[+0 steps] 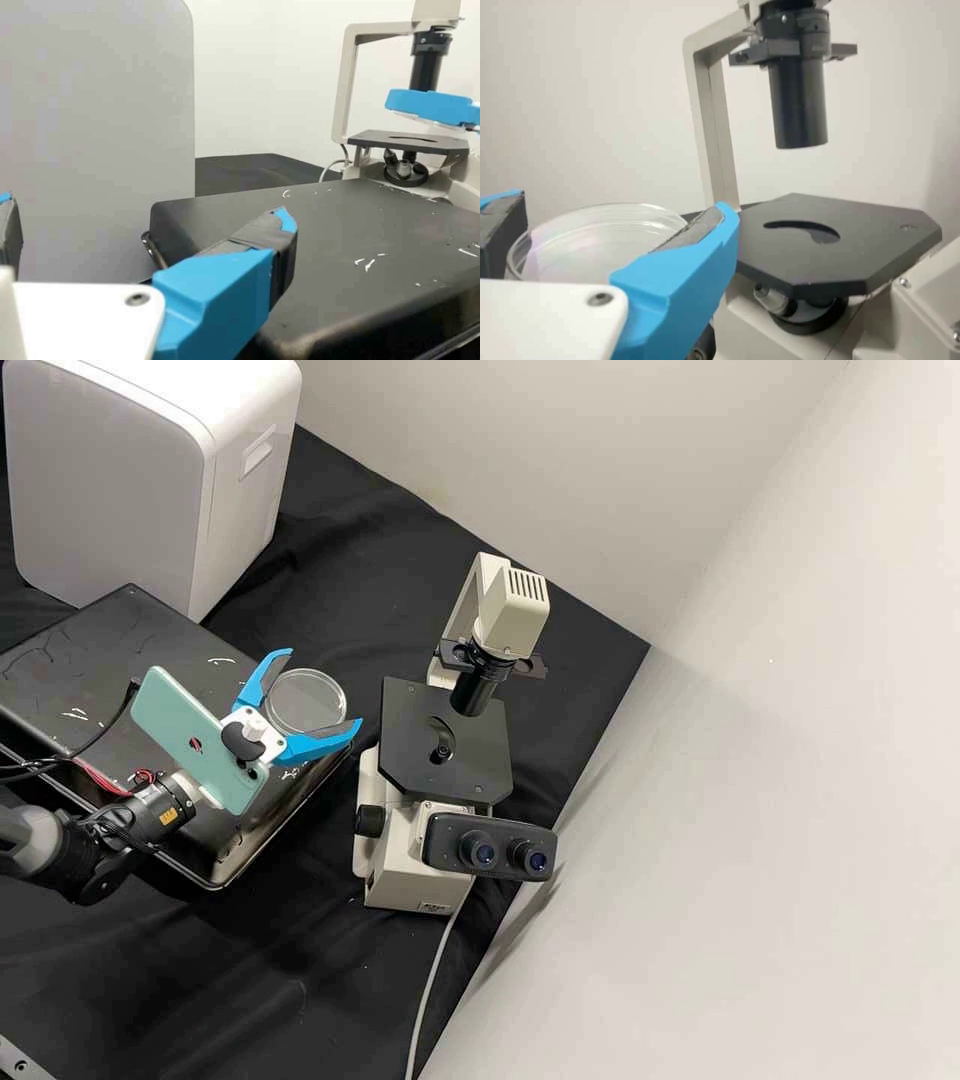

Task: Place the petri dish on the microscope

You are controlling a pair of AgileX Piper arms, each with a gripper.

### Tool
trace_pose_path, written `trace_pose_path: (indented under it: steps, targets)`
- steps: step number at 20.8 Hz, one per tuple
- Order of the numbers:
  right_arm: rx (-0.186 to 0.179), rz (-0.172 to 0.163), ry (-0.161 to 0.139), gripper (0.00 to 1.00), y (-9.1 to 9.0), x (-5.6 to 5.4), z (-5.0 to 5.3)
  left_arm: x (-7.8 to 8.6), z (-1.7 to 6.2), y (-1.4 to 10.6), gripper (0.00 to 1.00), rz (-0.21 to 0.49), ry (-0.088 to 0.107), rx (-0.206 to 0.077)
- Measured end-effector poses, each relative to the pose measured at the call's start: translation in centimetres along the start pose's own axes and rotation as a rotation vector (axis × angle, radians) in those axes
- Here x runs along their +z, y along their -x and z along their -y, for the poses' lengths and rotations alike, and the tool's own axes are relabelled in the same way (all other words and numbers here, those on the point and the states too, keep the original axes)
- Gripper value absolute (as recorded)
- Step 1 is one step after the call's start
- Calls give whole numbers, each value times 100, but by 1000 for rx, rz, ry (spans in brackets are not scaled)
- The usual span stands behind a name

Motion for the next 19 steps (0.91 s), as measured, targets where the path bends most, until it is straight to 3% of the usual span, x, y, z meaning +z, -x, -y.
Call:
trace_pose_path:
  steps: [7, 12, 15, 19]
  targets:
    - [0, -1, -9, 0, -8, 11, -18, 1, -6, 2, 100, 1, 1, 3]
    - [11, 17, -6, 0, -174, 93, -50, 1, -6, 2, 100, 1, 1, 3]
    - [-4, 43, -3, 0, -314, 165, -28, 1, -6, 2, 100, 1, 1, 3]
    - [-19, 115, 9, 0, -487, 301, 1, 1, -6, 2, 100, 1, 1, 3]
